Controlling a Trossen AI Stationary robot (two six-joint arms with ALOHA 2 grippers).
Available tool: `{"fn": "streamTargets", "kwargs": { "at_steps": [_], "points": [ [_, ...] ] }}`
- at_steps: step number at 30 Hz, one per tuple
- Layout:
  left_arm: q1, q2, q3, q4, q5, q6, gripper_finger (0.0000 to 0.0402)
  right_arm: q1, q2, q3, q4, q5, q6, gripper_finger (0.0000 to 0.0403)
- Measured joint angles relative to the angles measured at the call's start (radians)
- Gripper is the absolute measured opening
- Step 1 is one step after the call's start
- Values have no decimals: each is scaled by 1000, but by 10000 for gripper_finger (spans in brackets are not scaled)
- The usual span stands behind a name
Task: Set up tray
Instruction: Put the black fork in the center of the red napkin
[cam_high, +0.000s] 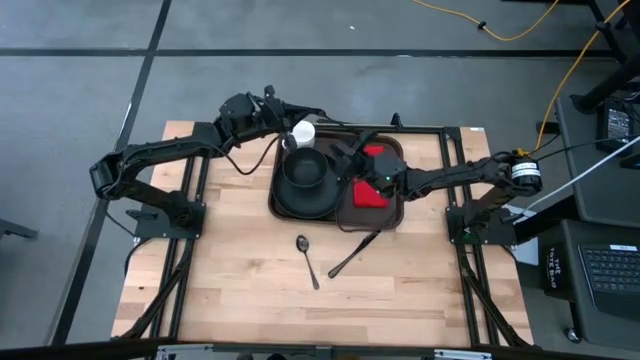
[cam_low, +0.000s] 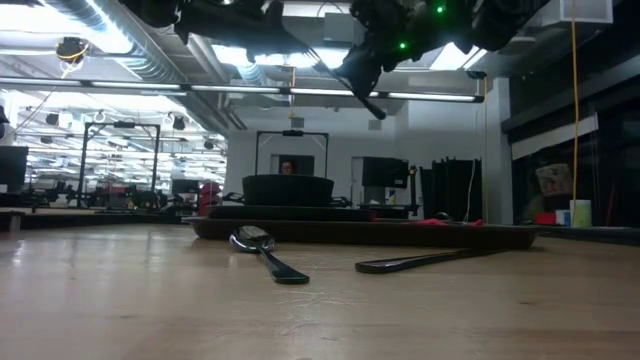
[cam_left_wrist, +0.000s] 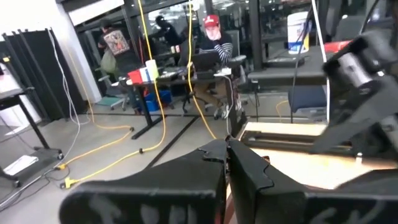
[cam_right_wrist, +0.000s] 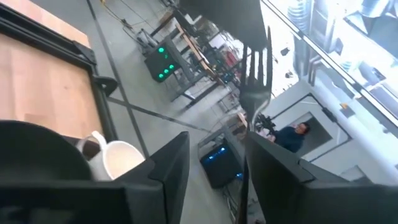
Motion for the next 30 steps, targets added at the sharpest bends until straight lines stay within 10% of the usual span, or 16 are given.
{"fn": "streamTargets", "kwargs": {
  "at_steps": [19, 30],
  "points": [
    [-39, 0, 0, 10, -29, -54, 3, -62, 0, 0, 23, -3, -6, 159],
    [-59, 0, 0, 10, -33, -70, 3, -69, 0, 0, 23, -5, -38, 93]
  ]
}}
